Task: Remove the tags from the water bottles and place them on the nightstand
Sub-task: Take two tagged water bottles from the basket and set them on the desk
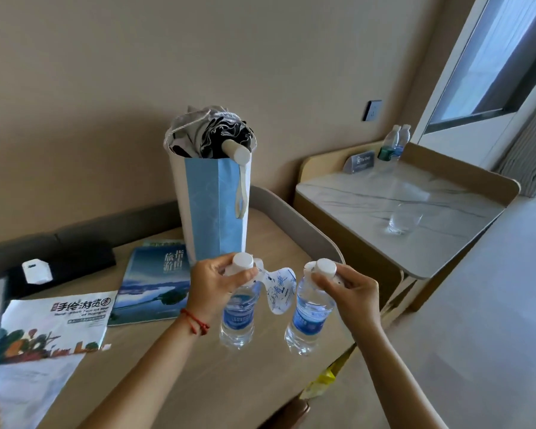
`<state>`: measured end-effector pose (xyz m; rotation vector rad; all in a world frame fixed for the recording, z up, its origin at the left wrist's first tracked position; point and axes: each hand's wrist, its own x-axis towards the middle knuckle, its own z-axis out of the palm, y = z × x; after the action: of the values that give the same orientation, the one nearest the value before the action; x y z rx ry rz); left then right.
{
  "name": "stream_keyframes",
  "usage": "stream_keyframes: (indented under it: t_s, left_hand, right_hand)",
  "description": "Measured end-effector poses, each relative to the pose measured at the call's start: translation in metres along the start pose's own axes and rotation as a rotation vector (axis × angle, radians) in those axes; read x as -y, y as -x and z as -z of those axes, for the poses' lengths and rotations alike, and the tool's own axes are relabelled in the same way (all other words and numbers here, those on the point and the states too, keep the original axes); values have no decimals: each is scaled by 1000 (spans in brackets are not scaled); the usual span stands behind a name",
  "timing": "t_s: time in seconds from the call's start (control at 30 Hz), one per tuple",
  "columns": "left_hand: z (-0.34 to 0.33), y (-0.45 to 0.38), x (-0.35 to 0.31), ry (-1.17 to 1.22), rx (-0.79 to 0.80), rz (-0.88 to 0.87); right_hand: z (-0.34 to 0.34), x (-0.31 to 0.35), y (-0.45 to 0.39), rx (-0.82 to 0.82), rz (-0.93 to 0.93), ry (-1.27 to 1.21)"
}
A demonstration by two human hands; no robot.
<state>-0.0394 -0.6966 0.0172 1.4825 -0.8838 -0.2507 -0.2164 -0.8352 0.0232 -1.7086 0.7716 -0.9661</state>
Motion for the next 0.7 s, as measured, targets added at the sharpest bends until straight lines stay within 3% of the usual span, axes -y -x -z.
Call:
stream_keyframes:
  t_s: [0.37,0.7]
  left_hand:
    - [-56,-31,42,-95,-253,121]
    - [-85,-48,66,-182,-362,172]
  right_hand:
    - [3,-62,-97,217,5,-39]
    - [0,-98,-140,331,-5,-45]
